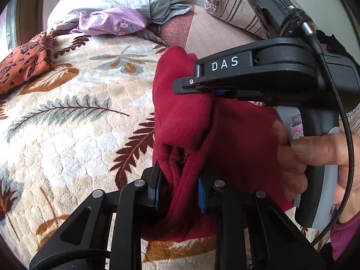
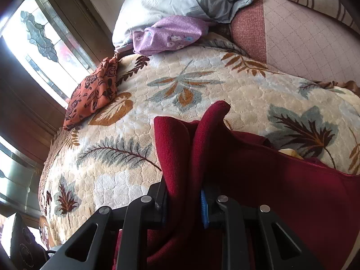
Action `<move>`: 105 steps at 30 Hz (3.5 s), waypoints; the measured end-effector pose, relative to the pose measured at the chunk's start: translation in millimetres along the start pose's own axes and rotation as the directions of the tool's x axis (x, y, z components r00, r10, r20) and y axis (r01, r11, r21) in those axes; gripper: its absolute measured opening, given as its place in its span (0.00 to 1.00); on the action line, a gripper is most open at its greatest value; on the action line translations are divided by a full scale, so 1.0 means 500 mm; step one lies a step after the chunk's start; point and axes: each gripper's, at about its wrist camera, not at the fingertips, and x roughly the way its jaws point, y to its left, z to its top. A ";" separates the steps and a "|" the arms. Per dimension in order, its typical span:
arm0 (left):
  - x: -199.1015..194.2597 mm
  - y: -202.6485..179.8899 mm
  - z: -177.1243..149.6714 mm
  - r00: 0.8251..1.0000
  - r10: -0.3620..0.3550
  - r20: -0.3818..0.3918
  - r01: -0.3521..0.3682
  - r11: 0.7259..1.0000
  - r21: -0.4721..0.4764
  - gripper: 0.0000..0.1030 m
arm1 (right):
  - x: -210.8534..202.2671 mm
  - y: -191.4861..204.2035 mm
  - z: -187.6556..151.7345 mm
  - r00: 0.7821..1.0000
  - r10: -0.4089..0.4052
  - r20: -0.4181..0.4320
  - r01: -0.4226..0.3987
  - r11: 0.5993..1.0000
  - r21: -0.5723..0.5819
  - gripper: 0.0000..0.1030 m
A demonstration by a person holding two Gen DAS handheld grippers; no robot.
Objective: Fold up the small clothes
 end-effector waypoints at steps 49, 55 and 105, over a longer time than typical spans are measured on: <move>0.046 -0.424 -0.042 0.993 -0.051 -0.102 0.074 0.967 0.243 0.19 | -0.351 -0.358 -0.155 0.973 -0.125 0.195 0.075 0.966 0.246 0.09; 0.087 -0.438 -0.067 0.985 -0.063 -0.158 0.100 0.966 0.238 0.12 | -0.337 -0.417 -0.194 0.984 -0.075 0.162 0.019 0.946 0.323 0.09; 0.059 -0.301 -0.080 0.990 0.025 -0.136 0.009 0.970 0.242 0.18 | -0.358 -0.336 -0.272 0.968 -0.144 0.203 0.098 0.971 0.220 0.40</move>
